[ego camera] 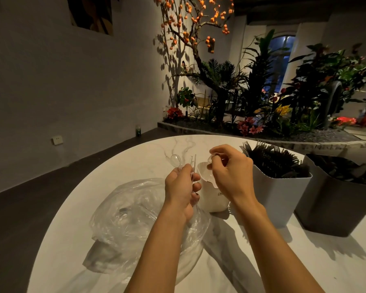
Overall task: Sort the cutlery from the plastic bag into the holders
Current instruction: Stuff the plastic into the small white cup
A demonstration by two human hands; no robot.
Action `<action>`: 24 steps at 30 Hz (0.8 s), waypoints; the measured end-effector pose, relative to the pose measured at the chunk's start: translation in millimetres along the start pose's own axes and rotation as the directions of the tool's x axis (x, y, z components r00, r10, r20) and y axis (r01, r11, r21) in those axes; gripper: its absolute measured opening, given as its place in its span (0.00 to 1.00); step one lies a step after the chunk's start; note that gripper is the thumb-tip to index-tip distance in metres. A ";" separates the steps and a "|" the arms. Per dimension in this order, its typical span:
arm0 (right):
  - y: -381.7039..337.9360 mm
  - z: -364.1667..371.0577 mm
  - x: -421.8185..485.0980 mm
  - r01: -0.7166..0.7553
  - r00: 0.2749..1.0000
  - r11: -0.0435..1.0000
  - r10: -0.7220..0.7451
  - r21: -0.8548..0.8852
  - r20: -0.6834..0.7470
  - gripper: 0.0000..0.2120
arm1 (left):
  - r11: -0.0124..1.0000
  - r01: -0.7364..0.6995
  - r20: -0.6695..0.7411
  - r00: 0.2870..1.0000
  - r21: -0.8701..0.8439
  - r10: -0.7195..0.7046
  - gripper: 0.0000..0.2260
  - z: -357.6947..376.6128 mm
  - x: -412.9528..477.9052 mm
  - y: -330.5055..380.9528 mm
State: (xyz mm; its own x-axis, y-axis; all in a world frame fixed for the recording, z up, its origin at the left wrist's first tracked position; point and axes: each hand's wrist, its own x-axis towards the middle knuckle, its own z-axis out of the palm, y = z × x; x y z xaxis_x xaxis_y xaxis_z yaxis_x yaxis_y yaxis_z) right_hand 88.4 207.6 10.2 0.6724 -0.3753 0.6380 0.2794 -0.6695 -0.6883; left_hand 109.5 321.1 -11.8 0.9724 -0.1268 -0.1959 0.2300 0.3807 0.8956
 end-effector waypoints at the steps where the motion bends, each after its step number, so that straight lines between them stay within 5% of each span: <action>1: 1.6 0.6 -0.5 -0.030 0.998 0.999 0.032 -0.029 0.053 0.11 | 1.000 0.002 0.001 1.000 -0.005 -0.002 0.04 0.3 0.0 0.3; 5: 6.0 5.0 -4.5 0.026 0.949 0.935 0.089 -0.353 0.304 0.15 | 1.000 0.000 0.000 1.000 -0.020 0.000 0.02 1.2 -0.6 0.5; 10: 13.1 5.1 -2.4 0.115 0.903 0.896 0.085 -0.428 0.421 0.17 | 1.000 -0.003 0.002 1.000 -0.006 0.003 0.02 1.0 -0.9 -0.1; 16: -14.9 -5.9 5.1 0.004 0.984 0.999 0.006 -0.053 0.180 0.14 | 0.992 -0.096 0.022 0.995 0.079 0.095 0.05 2.1 -8.0 1.7; 20: -23.7 -7.7 3.1 -0.189 0.907 0.982 0.169 0.016 0.385 0.21 | 0.977 -0.170 0.091 0.983 0.126 0.159 0.08 4.0 -12.3 2.2; 24: -14.6 -10.9 4.6 -0.392 0.864 0.896 0.279 0.210 0.420 0.19 | 0.984 -0.148 0.151 0.980 0.102 0.132 0.07 0.9 -14.9 4.2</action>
State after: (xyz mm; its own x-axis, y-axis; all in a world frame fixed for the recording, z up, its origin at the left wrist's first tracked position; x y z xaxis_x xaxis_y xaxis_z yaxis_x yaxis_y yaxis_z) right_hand 80.0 208.7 27.0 0.9465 -0.2420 0.2136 0.1305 -0.3182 -0.9390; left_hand 96.0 323.7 -4.7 0.9771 -0.2124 -0.0134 0.0783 0.3003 0.9506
